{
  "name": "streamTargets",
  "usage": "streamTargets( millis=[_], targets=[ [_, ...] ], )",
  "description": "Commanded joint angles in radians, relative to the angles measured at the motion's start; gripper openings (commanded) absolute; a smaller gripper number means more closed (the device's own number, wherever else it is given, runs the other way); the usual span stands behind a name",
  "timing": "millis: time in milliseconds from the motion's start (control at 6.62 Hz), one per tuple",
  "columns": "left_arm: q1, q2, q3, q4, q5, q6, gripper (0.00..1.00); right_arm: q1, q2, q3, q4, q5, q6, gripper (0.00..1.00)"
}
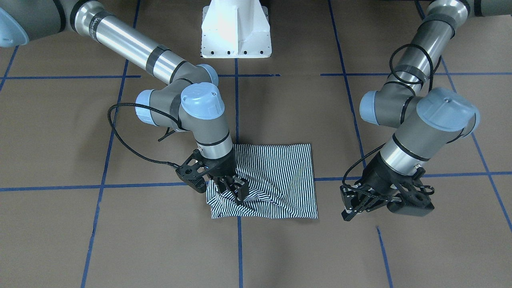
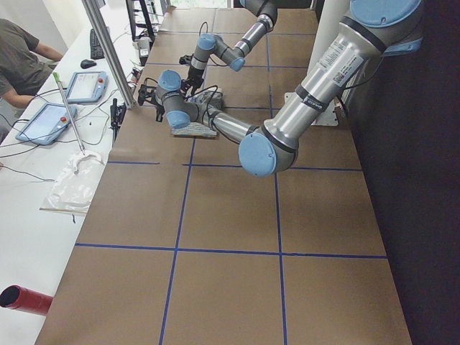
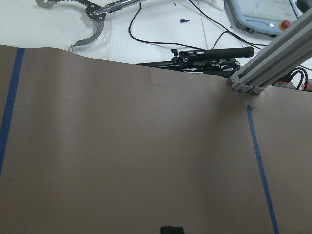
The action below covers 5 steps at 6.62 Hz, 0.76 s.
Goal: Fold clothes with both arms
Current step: 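Press the right gripper down on the folded shirt near the collar while left rises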
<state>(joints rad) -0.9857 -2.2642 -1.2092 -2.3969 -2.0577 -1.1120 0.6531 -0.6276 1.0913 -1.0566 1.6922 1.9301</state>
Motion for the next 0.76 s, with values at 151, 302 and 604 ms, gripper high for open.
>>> streamTargets(
  millis=[151, 302, 604],
  targets=[
    [0.001, -0.001, -0.001, 0.001, 0.001, -0.002, 0.00, 0.005, 0.005, 0.009, -0.037, 0.023, 0.010, 0.73],
    [0.001, -0.001, -0.001, 0.001, 0.001, -0.002, 0.00, 0.005, -0.004, 0.009, -0.037, 0.023, 0.010, 0.58],
    [0.001, -0.001, -0.001, 0.001, -0.001, -0.003, 0.00, 0.003, -0.012, 0.007, -0.037, 0.023, 0.010, 0.46]
  ],
)
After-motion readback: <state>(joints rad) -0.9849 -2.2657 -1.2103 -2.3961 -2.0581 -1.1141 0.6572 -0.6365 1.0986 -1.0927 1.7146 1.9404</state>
